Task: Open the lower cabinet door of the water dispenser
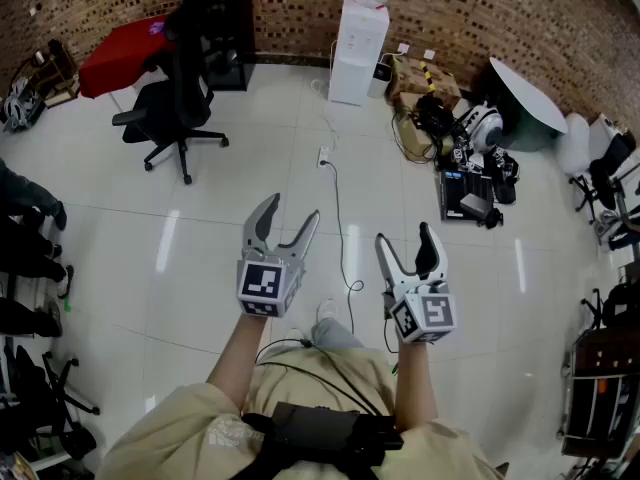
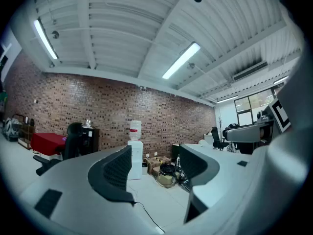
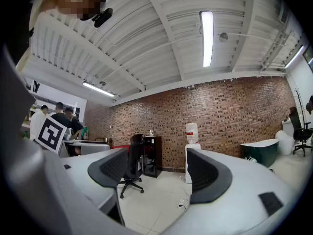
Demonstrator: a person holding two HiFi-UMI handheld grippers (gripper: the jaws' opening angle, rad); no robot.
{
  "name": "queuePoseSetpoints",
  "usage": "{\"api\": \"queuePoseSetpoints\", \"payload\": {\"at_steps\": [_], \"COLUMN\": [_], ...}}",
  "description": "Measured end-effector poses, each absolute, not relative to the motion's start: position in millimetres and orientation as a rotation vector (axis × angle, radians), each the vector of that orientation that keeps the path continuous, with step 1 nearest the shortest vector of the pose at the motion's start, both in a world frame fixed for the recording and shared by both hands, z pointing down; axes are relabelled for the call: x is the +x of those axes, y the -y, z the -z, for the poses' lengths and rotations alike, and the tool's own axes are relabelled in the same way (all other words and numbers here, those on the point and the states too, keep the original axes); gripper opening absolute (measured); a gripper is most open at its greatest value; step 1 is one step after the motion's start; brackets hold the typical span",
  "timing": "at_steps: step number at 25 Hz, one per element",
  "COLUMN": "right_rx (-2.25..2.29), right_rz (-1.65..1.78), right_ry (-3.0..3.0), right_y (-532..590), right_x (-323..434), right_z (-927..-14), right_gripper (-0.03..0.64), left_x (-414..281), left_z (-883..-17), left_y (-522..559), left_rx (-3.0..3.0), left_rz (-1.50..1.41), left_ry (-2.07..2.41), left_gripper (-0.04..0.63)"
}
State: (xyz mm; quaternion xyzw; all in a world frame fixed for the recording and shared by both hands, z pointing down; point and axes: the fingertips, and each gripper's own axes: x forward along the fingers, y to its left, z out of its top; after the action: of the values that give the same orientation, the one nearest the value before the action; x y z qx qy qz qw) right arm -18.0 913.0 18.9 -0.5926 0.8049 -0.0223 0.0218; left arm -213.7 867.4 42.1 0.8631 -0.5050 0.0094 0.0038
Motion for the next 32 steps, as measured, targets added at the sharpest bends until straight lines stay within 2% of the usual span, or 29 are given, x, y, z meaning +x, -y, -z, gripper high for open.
{"api": "queuePoseSetpoints", "payload": {"at_steps": [8,18,32], "right_rx": [-1.787,-1.67,-1.706], "right_rz": [0.104,0.064,0.234], "right_ry": [-2.473,-2.437,-2.456], "right_y": [-828.4,-695.0,-590.9], "right_x": [9.1,81.9,113.9], "right_z": [-32.0,-1.7,-56.7], "right_gripper": [0.391,0.391,0.39], "left_x": [-185.7,-111.6,-68.0], "left_z": [-49.4,-15.6,-57.2], "left_y": [-791.6,-672.7,-556.1], "left_rx": [2.687,2.704,2.68], "left_rz": [-0.067,-0.075,-0.15], "left_ry": [1.582,1.632,1.548], "left_gripper": [0.307,0.307,0.307]}}
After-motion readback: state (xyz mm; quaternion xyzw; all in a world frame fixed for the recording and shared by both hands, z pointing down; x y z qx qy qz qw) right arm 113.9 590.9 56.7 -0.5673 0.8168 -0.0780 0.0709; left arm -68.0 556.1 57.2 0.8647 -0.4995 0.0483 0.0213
